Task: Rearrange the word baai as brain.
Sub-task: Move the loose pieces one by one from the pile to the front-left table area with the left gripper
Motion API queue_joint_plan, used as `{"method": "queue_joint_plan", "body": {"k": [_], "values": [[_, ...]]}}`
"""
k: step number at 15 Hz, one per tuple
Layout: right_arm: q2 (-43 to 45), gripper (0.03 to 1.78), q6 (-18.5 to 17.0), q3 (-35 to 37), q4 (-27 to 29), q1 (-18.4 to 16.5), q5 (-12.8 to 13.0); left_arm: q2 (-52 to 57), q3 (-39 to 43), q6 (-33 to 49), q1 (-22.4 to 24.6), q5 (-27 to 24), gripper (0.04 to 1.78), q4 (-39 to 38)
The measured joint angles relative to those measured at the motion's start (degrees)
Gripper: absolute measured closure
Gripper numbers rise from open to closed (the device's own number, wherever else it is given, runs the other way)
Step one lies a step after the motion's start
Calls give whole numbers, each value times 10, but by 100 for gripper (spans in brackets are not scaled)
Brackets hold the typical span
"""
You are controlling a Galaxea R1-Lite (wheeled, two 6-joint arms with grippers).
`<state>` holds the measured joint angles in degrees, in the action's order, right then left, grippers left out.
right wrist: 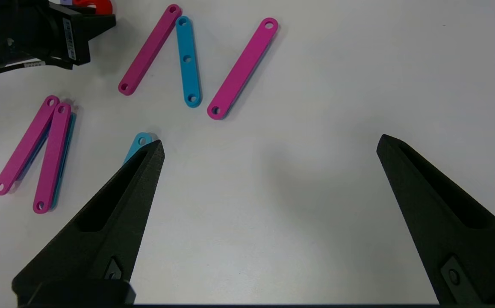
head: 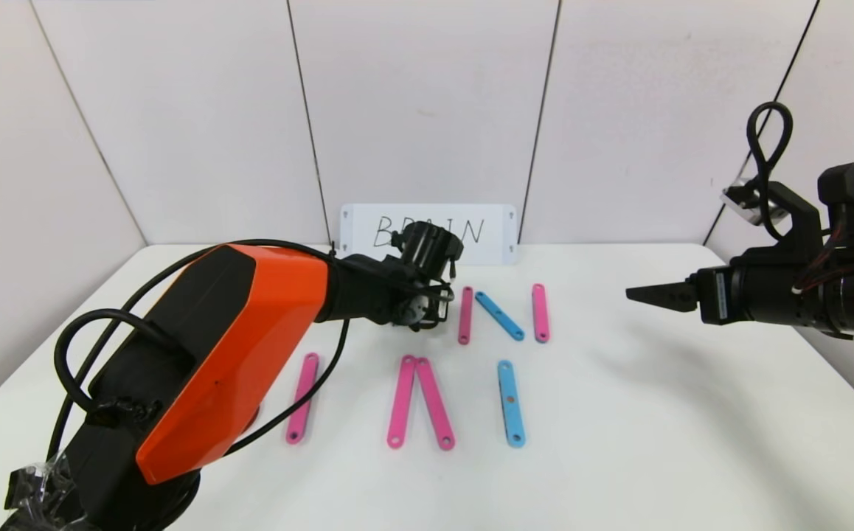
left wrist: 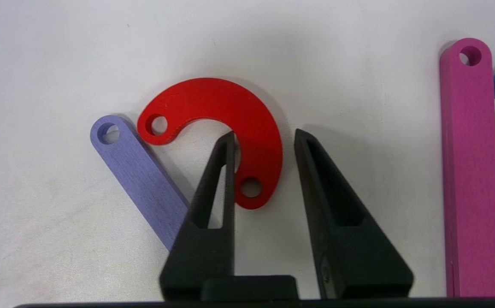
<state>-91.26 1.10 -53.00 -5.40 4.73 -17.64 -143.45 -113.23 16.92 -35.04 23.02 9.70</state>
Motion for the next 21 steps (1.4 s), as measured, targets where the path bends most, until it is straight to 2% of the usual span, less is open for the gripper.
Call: {"method": "queue_joint_plan", "body": {"k": [2, 13, 16, 21], "values": [[0, 7, 0, 0, 0, 1, 0, 0, 0, 0, 0, 0, 151, 2], [0, 7, 1, 3, -1, 5, 0, 31, 15, -12, 2, -4, 151, 10], [0, 7, 1, 3, -1, 5, 1, 73, 65, -39, 5, -17, 151, 7], [-1, 7, 1, 3, -1, 4, 1, 171, 190, -91, 16, -88, 151, 4]]}}
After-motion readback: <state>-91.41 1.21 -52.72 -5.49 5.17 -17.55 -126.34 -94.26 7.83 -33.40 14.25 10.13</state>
